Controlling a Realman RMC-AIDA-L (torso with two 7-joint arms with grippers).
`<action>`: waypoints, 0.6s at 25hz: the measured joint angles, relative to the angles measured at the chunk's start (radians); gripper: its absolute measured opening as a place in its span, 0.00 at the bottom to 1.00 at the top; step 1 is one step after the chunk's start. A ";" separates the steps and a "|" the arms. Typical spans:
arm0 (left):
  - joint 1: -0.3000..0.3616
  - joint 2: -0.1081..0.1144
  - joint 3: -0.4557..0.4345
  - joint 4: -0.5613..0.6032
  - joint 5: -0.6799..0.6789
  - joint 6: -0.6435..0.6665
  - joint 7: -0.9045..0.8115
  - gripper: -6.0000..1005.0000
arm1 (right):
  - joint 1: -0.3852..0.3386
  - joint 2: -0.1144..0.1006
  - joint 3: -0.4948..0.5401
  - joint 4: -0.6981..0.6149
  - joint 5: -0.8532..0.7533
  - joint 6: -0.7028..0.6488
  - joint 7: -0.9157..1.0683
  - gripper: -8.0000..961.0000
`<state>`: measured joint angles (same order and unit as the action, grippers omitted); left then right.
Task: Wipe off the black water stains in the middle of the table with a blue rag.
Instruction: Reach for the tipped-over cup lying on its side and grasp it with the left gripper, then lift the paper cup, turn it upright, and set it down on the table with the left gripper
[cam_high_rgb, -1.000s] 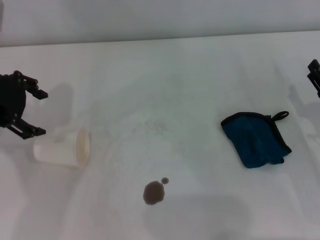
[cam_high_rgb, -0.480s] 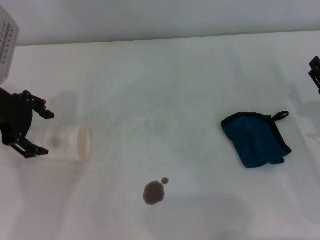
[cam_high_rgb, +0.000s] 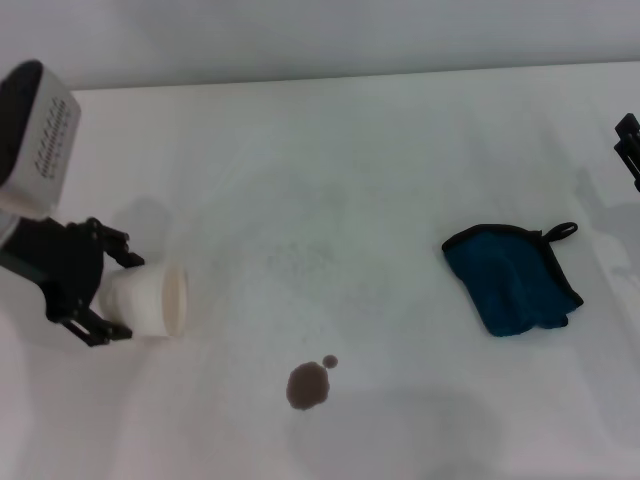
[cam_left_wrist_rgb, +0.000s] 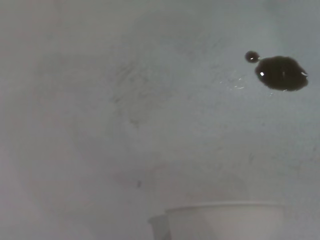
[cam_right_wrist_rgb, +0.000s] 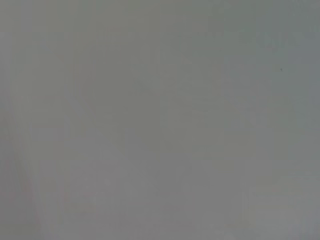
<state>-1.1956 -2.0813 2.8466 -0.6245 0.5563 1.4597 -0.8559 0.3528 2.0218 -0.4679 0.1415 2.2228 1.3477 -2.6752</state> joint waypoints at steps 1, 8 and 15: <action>0.008 0.000 0.000 0.020 -0.002 -0.011 -0.003 0.89 | 0.000 0.000 0.000 0.000 0.000 0.000 0.000 0.87; 0.052 0.001 -0.001 0.099 -0.021 -0.053 -0.026 0.89 | -0.004 0.000 -0.013 0.001 -0.001 0.008 0.000 0.87; 0.066 0.003 -0.001 0.111 -0.055 -0.054 -0.055 0.89 | -0.009 -0.003 -0.013 0.001 -0.002 0.010 0.001 0.87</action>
<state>-1.1294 -2.0779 2.8457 -0.5134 0.5013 1.4062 -0.9107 0.3434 2.0189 -0.4810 0.1427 2.2211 1.3574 -2.6741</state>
